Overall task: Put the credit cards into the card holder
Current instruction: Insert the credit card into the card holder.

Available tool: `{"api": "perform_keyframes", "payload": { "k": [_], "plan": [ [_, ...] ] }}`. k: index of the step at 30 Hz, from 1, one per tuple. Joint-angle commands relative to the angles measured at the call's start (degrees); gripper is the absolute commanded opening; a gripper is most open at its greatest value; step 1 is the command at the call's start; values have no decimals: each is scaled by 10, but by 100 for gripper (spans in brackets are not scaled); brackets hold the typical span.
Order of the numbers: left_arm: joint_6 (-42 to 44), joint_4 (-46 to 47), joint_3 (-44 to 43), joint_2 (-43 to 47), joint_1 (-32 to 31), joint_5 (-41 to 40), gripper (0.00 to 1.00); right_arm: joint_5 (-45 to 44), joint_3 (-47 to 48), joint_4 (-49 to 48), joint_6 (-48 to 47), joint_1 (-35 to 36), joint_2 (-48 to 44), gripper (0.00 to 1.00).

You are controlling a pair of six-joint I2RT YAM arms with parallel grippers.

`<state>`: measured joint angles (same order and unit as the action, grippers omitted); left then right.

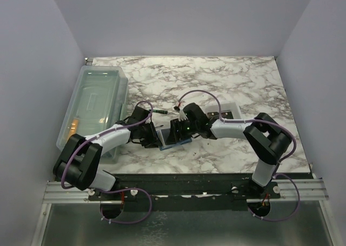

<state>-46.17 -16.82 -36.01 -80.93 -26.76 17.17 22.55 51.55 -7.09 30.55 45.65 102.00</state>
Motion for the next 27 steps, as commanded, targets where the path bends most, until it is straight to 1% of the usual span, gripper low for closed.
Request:
{"api": "perform_keyframes", "payload": {
  "k": [1,4,6,10,12,15,17,19,20,21,23,25,27],
  "plan": [
    [23,-12,-21,-14,-2,-21,30,44,25,-28,-72,31,25,56],
    [26,-13,-28,-15,-2,-24,30,22,30,-20,-84,49,29,56],
    [27,-17,-29,-14,-2,-28,30,5,20,-24,-62,49,23,57],
    [25,-31,-22,-1,-2,-35,30,-48,9,4,0,44,-9,63],
    [26,-47,-21,13,-2,-41,32,-73,18,50,25,40,-30,66],
    [23,-83,-25,52,-2,-58,40,-116,39,148,47,29,-62,71],
    [18,-111,-30,83,-2,-62,45,-135,45,197,43,17,-94,74],
    [16,-136,-33,122,-2,-56,49,-141,55,236,20,2,-130,77],
    [14,-143,-32,144,-4,-50,51,-143,62,253,8,-8,-146,79],
    [8,-145,-32,165,-8,-48,56,-141,70,272,-4,-29,-161,80],
    [-6,-135,-37,191,-11,-40,59,-112,87,317,-31,-88,-178,81],
    [-11,-91,-47,185,-12,-14,61,-86,103,351,-55,-153,-183,82],
    [-34,-46,-69,157,-22,-9,62,-76,126,393,-77,-206,-178,82]
  ]
}}
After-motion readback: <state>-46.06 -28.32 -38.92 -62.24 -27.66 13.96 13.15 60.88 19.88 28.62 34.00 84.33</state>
